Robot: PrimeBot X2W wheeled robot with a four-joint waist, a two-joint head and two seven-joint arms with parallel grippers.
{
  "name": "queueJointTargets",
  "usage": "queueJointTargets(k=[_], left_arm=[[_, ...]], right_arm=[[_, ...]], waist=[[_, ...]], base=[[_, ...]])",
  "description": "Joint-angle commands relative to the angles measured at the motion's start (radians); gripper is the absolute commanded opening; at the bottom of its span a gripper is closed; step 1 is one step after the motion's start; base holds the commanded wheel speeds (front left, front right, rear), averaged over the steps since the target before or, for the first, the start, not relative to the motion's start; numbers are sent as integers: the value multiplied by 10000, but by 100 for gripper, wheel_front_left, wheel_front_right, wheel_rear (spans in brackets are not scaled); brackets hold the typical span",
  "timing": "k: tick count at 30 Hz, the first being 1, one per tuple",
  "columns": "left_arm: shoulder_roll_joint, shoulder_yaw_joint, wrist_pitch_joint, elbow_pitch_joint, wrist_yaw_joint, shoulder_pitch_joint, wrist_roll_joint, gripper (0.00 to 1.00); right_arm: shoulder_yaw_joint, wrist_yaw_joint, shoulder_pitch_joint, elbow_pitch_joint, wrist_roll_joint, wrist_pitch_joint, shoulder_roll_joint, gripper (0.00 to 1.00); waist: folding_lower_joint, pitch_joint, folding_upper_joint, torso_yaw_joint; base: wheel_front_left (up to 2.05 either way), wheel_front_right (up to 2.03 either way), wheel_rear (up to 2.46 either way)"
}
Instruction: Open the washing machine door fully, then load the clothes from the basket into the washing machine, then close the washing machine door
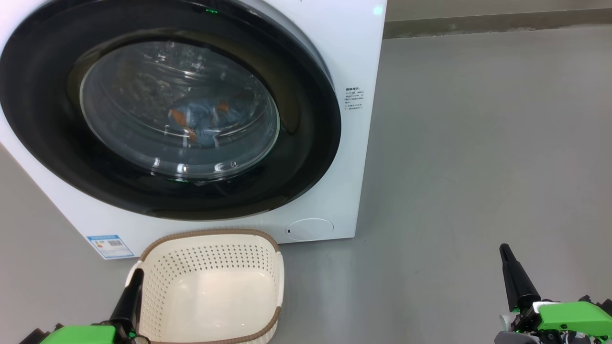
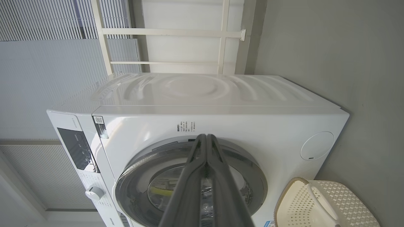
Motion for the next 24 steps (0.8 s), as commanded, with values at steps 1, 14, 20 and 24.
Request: queueJointTargets(k=[1, 14, 20, 24], left_arm=[[130, 351, 69, -294, -27, -447, -65, 0], [130, 351, 69, -294, -27, -447, -64, 0], [129, 352, 70, -294, -27, -447, -64, 0], [129, 352, 70, -294, -27, -447, -63, 0]], right_arm=[[222, 17, -415, -304, 35, 81, -35, 0], [223, 17, -415, -304, 35, 81, -35, 0], [223, 17, -415, -304, 36, 81, -35, 0], [223, 17, -415, -304, 36, 81, -35, 0]], waist=[[0, 0, 0, 0], [0, 0, 0, 0], [0, 0, 0, 0], [0, 0, 0, 0]], base=[[0, 0, 0], [0, 0, 0], [0, 0, 0], [0, 0, 0]])
